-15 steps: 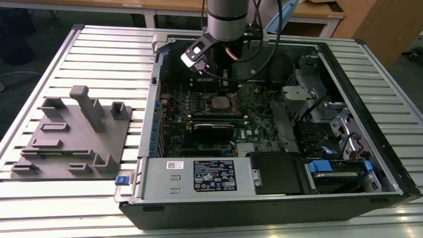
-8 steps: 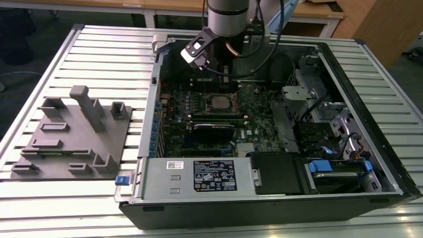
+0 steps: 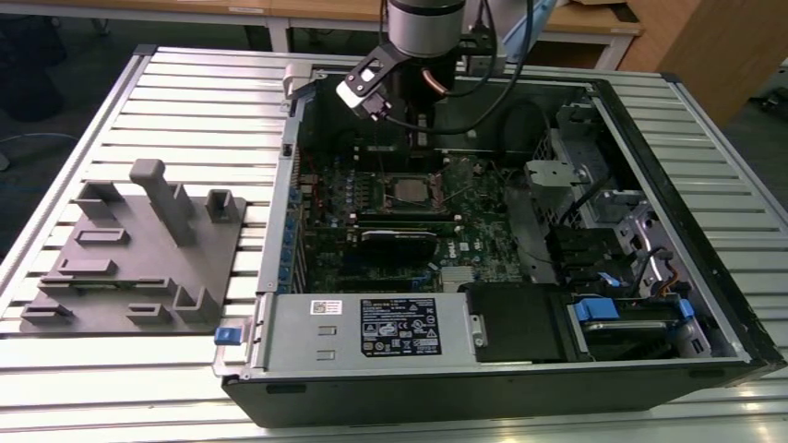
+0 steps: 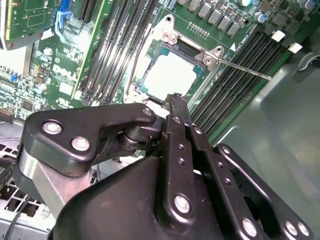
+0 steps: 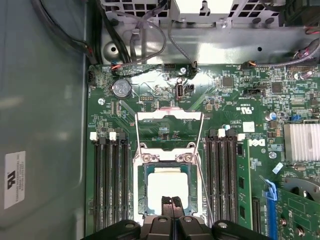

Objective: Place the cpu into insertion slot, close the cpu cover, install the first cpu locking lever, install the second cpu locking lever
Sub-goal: 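Close the cpu cover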

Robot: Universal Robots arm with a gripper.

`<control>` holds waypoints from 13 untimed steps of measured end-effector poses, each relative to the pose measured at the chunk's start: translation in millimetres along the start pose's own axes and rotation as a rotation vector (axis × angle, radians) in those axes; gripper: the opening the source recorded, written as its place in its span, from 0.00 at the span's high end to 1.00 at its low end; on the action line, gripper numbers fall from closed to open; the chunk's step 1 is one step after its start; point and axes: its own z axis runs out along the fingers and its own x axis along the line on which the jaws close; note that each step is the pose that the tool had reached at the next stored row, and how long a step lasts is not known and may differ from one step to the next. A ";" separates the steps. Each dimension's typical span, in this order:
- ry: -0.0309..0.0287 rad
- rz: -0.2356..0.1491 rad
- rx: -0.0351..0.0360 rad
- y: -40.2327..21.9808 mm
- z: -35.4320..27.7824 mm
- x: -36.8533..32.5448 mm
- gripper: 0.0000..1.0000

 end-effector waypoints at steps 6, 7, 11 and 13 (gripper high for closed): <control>-0.0005 0.000 0.0003 0.1 -2.1 -0.1 0.90; -0.0004 0.000 0.0003 0.2 -3.1 -0.1 0.90; 0.0000 0.000 0.0001 0.7 -9.3 -0.1 0.90; 0.0001 0.000 0.0001 0.7 -10.2 -0.1 0.90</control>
